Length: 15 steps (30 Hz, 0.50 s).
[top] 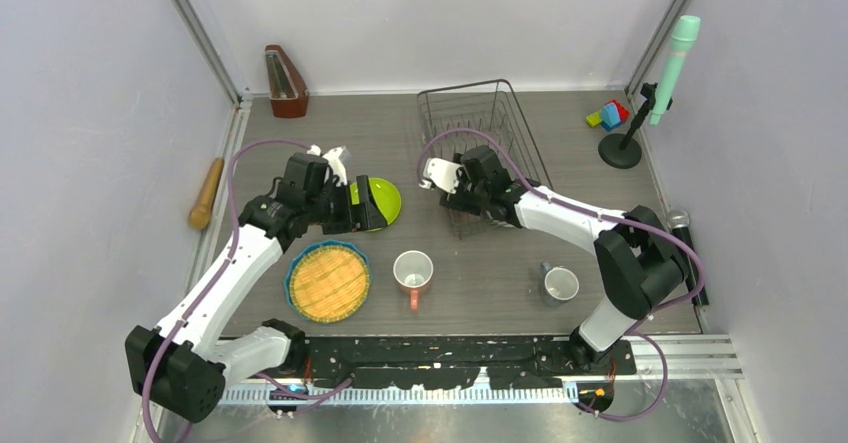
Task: Load the mixed dishes into the dish rack
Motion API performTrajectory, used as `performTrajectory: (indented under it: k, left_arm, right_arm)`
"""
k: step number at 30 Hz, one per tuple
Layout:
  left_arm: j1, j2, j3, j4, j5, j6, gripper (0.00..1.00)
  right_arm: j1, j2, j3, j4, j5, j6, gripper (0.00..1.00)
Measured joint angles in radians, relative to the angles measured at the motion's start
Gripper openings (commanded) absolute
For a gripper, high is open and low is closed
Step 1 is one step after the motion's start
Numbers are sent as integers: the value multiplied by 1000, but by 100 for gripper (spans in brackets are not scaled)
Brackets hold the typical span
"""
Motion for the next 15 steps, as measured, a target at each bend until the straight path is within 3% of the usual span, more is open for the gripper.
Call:
performTrajectory:
  k: [1, 3, 15]
  left_arm:
    - [0, 3, 0, -1, 0, 1, 77]
    - [0, 7, 1, -2, 0, 4, 77]
    - [0, 7, 8, -1, 6, 7, 77]
  right_arm:
    - [-2, 0, 0, 0, -4, 0, 88]
    - [-5, 0, 0, 0, -13, 6, 98]
    - [-14, -45, -8, -78, -109, 85, 100]
